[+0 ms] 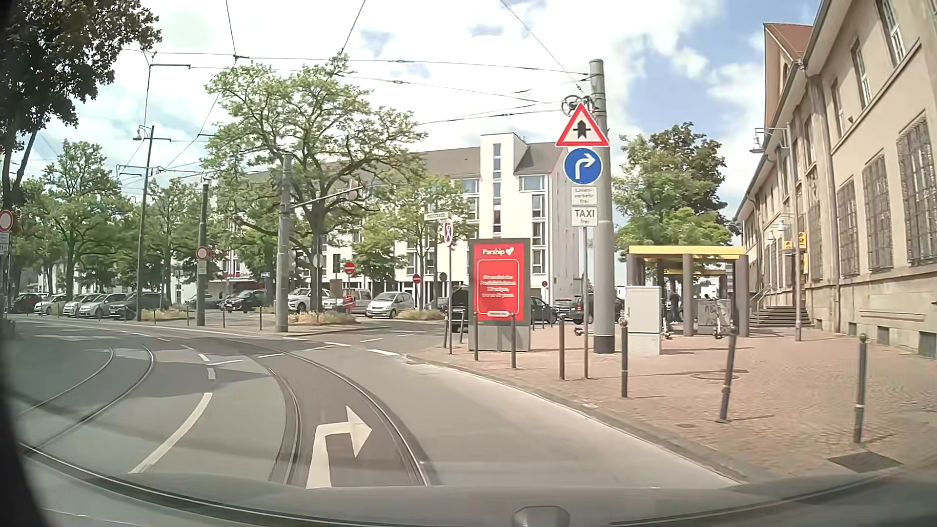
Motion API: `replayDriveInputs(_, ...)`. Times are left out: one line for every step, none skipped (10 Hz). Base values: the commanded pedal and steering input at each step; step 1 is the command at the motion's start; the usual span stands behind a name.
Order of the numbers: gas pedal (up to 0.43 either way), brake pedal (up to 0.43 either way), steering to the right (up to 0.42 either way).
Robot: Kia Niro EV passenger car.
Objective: Follow the waypoints while adhering to traffic rules and regulations
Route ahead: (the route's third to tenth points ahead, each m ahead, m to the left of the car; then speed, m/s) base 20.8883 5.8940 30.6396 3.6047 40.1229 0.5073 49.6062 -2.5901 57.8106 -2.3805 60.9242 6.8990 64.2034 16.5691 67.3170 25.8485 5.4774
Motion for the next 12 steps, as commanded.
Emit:
replayDriveInputs(0.000, 0.134, -0.188)
replayDriveInputs(0.000, 0.134, -0.192)
replayDriveInputs(0.000, 0.134, -0.193)
replayDriveInputs(0.000, 0.140, -0.193)
replayDriveInputs(0.000, 0.140, -0.193)
replayDriveInputs(0.000, 0.146, -0.193)
replayDriveInputs(0.000, 0.152, -0.193)
replayDriveInputs(0.000, 0.165, -0.193)
replayDriveInputs(0.000, 0.177, -0.193)
replayDriveInputs(0.000, 0.195, -0.190)
replayDriveInputs(0.000, 0.213, -0.187)
replayDriveInputs(0.000, 0.220, -0.183)
